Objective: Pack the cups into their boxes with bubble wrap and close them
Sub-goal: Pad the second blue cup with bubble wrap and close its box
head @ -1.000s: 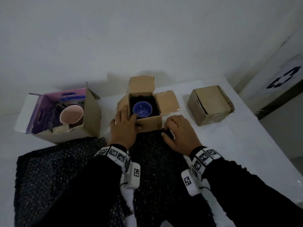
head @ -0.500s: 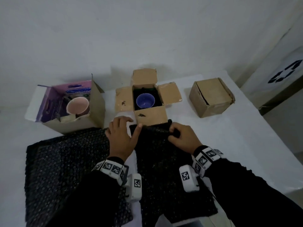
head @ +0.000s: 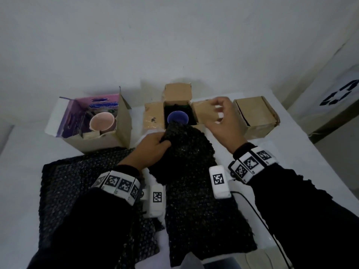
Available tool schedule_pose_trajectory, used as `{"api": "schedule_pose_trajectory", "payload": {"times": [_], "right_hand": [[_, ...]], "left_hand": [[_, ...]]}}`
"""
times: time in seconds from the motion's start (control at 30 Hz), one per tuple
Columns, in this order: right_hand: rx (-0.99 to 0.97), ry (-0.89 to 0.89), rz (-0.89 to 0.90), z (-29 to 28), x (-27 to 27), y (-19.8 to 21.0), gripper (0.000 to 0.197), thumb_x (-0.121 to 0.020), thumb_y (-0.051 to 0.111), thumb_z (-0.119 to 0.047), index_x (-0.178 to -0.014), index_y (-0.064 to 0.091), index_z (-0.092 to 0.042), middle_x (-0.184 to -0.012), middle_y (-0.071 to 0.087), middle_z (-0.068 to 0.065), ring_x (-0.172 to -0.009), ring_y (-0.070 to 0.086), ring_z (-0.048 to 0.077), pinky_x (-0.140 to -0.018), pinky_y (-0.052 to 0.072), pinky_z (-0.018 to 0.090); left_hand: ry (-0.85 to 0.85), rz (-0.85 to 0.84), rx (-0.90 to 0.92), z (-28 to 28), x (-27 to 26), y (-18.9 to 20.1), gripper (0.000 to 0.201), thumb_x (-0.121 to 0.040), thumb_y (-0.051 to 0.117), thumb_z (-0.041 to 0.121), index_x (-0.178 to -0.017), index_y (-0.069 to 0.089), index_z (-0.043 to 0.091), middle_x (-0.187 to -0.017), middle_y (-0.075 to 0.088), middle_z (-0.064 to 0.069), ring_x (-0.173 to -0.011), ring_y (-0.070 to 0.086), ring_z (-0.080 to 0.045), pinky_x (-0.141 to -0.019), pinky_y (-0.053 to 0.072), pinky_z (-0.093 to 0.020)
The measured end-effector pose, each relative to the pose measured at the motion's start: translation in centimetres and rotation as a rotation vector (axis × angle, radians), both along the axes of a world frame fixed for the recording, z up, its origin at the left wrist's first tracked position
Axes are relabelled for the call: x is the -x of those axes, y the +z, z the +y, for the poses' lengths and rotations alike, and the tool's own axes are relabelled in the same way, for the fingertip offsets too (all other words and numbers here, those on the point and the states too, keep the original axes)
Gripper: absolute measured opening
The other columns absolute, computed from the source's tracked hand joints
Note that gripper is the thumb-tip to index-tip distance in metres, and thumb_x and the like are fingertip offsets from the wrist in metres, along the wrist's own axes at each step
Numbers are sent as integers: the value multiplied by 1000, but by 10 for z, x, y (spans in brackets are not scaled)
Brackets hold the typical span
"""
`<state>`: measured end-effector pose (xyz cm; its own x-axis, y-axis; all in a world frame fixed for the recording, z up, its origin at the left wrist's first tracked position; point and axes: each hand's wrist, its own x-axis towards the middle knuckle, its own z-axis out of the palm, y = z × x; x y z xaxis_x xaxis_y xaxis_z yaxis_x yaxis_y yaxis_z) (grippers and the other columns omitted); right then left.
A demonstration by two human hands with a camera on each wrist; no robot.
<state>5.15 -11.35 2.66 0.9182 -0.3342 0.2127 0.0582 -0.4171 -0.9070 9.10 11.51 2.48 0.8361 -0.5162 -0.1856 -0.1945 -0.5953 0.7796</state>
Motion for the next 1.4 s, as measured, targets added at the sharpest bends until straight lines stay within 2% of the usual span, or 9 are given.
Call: {"api": "schedule_pose_trajectory", "payload": {"times": [0.17,0.27,0.43,0.63,0.87,0.97,1.07,1.27,1.4], "right_hand": [[-80,466,112,7,-4,58,52,-83,71,-28,-132,52,-23,-129,61,-11,-119,54,2,-89,44,19],[196,707,338,3,-17,69,60,-75,83,-32,-129,57,-29,-120,66,-14,-113,59,2,-96,43,20],[383,597,410,-12,-31,68,25,-69,87,-29,-85,68,-27,-89,69,-7,-84,65,10,-78,49,29],[332,485,328,-20,-47,81,17,-91,66,-22,-102,53,-18,-94,63,0,-81,59,11,-69,42,24],[377,432,243,-31,-78,94,24,-101,49,-33,-120,42,-19,-88,64,5,-71,60,19,-58,44,20],[165,412,246,-31,-92,84,29,-100,42,-42,-109,50,-15,-84,56,1,-73,56,14,-71,44,29],[421,344,221,-34,-111,58,41,-89,29,-36,-109,61,-18,-96,49,2,-97,51,23,-88,36,42],[838,408,321,-19,-115,6,39,-79,55,-10,-106,59,-38,-101,48,-3,-103,35,21,-91,24,39],[954,583,408,-10,-118,-15,22,-85,61,-8,-95,66,-26,-98,54,4,-99,45,25,-81,38,36]], "left_hand": [[-310,-397,-139,-8,-14,34,40,-85,40,29,-106,63,4,-104,63,-6,-91,58,-24,-81,47,-38],[-338,-475,-136,-15,-24,42,32,-89,39,26,-105,59,6,-96,65,-11,-82,57,-26,-72,47,-40],[-338,-503,-105,-20,-35,46,29,-90,36,28,-92,55,7,-88,62,-13,-76,56,-27,-68,44,-41],[-317,-655,-157,-19,-61,69,35,-88,46,48,-106,54,19,-88,56,2,-78,56,-20,-66,42,-32],[-186,-841,-293,-25,-108,83,37,-87,39,29,-113,55,7,-100,59,-14,-80,58,-34,-61,44,-40],[-133,-817,-170,-31,-113,71,31,-92,43,29,-115,49,10,-95,60,-10,-77,56,-30,-62,37,-35],[-115,-715,-215,-36,-114,42,39,-90,33,41,-109,53,13,-99,47,-6,-88,46,-26,-77,39,-42],[-220,-812,-695,-40,-106,-5,28,-86,43,34,-88,71,32,-108,47,-6,-97,40,-29,-78,26,-40],[-297,-669,-796,-49,-103,-13,24,-96,50,21,-114,65,22,-111,44,-6,-83,51,-23,-64,37,-33]]}}
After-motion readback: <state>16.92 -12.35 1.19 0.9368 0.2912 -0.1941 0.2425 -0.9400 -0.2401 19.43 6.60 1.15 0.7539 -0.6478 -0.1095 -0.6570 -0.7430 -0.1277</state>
